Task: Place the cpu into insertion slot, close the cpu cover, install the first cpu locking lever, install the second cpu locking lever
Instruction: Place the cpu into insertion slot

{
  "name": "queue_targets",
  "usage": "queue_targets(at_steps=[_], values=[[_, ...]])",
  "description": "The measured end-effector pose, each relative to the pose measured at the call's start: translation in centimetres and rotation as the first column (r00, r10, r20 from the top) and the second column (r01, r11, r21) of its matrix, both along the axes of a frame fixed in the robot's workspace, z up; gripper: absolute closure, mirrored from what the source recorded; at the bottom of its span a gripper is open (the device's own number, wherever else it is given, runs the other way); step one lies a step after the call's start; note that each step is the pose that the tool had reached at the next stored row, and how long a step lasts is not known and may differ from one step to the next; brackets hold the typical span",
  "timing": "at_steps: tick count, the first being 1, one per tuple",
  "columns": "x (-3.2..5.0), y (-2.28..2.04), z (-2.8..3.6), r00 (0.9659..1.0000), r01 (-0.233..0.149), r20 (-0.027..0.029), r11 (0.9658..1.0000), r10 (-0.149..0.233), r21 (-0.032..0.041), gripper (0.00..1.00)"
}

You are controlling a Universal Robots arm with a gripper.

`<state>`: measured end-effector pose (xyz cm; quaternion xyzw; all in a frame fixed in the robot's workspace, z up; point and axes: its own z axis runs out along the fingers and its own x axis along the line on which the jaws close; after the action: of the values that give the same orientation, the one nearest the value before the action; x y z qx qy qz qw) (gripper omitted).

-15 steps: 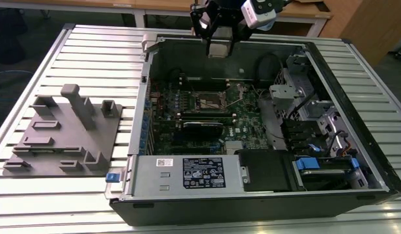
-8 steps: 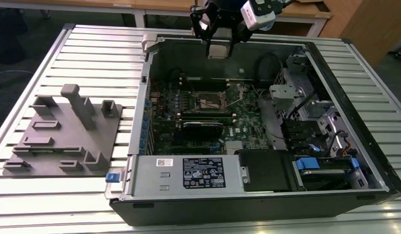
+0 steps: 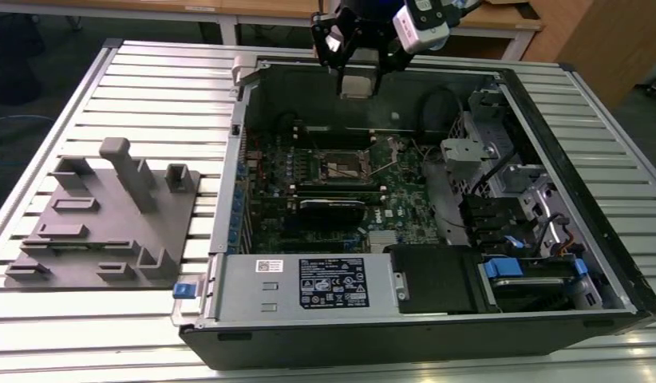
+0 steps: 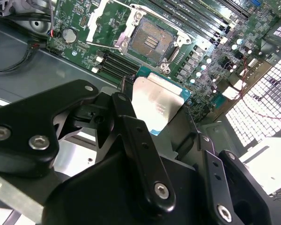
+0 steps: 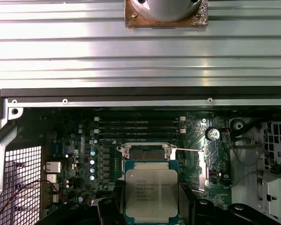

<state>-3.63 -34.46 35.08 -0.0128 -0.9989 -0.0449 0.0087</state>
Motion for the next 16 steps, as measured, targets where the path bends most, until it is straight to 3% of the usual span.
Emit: queue_targets(at_steps=[6, 16], values=[[-0.01, -0.20, -0.16, 1.0000, 0.000, 0.0011, 1.0000, 0.000, 0.0000, 0.46], [-0.06, -0.51, -1.57, 1.0000, 0.000, 0.0084, 1.0000, 0.000, 0.0002, 0.46]])
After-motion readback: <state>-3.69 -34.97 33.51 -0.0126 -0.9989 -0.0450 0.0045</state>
